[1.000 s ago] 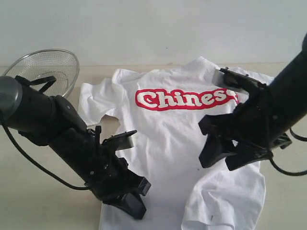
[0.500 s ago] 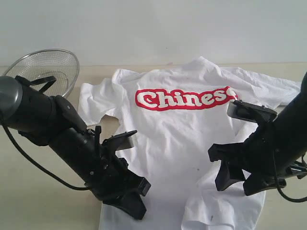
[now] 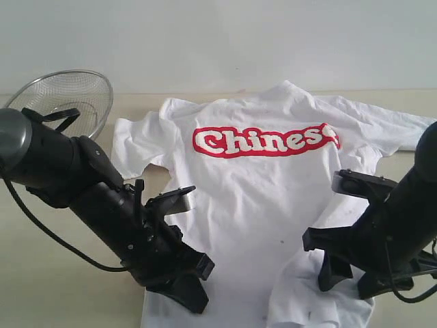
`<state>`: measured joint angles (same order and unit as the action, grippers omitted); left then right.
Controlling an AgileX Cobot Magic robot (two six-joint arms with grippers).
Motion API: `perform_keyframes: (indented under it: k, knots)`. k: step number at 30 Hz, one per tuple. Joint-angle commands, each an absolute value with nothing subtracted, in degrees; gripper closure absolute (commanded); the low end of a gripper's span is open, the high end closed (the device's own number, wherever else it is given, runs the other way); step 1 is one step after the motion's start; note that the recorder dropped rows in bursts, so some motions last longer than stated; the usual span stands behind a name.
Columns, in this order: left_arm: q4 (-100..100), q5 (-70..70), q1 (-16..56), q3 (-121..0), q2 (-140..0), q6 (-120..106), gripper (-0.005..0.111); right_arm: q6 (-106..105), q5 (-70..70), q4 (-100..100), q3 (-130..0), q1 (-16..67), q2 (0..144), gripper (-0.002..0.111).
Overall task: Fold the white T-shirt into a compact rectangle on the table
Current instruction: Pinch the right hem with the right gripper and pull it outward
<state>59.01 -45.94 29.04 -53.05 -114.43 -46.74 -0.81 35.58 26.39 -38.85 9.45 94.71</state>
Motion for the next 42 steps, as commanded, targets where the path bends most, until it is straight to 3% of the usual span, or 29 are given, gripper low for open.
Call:
perform_keyframes:
  k: [1, 5, 12, 42]
  knots:
    - [59.5, -46.5, 29.23, -52.73, -114.33, -47.2, 0.102, 0.0, 34.3, 26.61, -38.7, 9.15, 96.58, 0.056]
    - [59.5, -46.37, 29.23, -52.73, -114.33, -47.29, 0.102, -0.32, 34.13, 26.61, -38.7, 9.15, 98.18, 0.064]
    - [59.5, -46.24, 29.23, -52.73, -114.33, -47.41, 0.102, -0.32, 33.98, 26.7, -38.7, 9.15, 98.63, 0.109]
    - [55.42, -43.65, 29.23, -52.73, -114.33, -44.11, 0.102, 4.98, 42.38, 17.27, -38.97, 9.01, 83.8, 0.108]
